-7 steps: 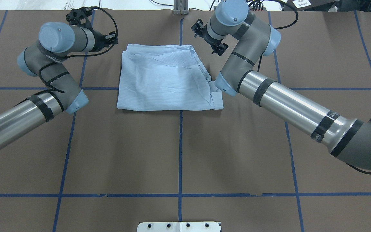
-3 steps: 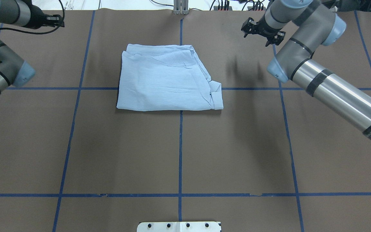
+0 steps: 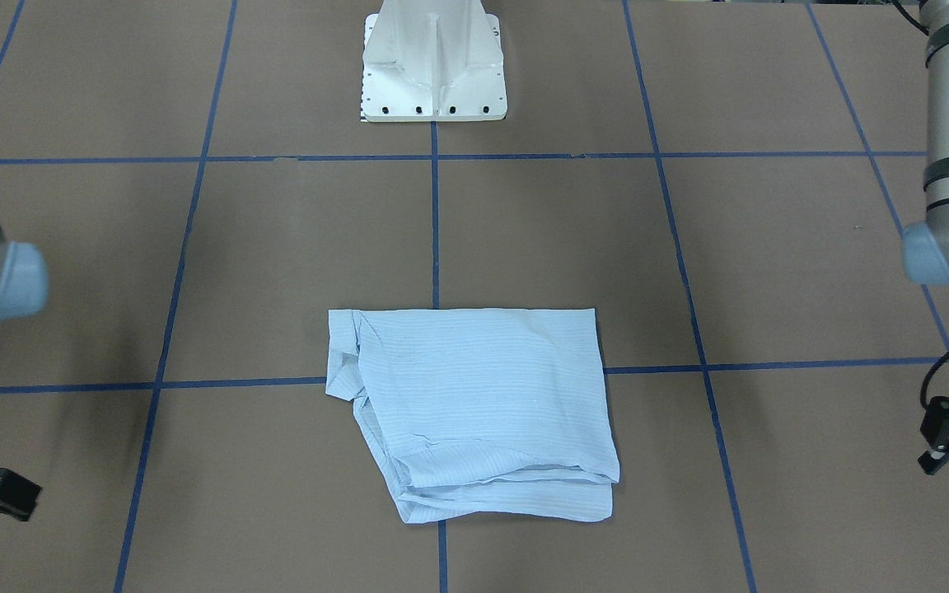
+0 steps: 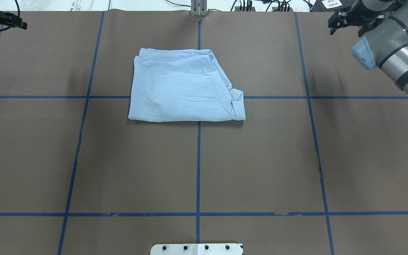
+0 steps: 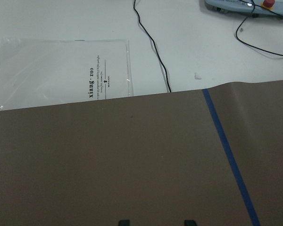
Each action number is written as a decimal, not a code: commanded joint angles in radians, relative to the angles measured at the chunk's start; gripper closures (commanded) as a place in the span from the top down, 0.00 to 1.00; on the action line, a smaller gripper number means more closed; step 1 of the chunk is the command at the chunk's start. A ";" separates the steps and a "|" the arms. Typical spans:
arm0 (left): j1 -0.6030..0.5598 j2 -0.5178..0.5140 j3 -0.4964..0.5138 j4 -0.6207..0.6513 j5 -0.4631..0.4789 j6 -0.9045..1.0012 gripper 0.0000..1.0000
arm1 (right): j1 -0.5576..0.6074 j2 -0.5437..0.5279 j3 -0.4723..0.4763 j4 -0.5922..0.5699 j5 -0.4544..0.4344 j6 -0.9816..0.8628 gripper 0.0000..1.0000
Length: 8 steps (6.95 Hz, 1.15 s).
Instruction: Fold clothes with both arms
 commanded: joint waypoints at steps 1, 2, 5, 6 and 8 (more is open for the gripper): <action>-0.150 0.065 -0.155 0.237 -0.155 0.285 0.77 | 0.199 -0.122 0.122 -0.190 0.154 -0.254 1.00; -0.158 0.142 -0.303 0.398 -0.146 0.348 0.77 | 0.259 -0.202 0.185 -0.264 0.161 -0.419 1.00; -0.165 0.334 -0.606 0.553 -0.149 0.400 1.00 | 0.292 -0.388 0.403 -0.386 0.167 -0.558 1.00; -0.164 0.391 -0.721 0.644 -0.143 0.401 1.00 | 0.292 -0.408 0.463 -0.390 0.184 -0.557 1.00; -0.158 0.467 -0.768 0.650 -0.143 0.389 1.00 | 0.290 -0.419 0.498 -0.372 0.233 -0.560 1.00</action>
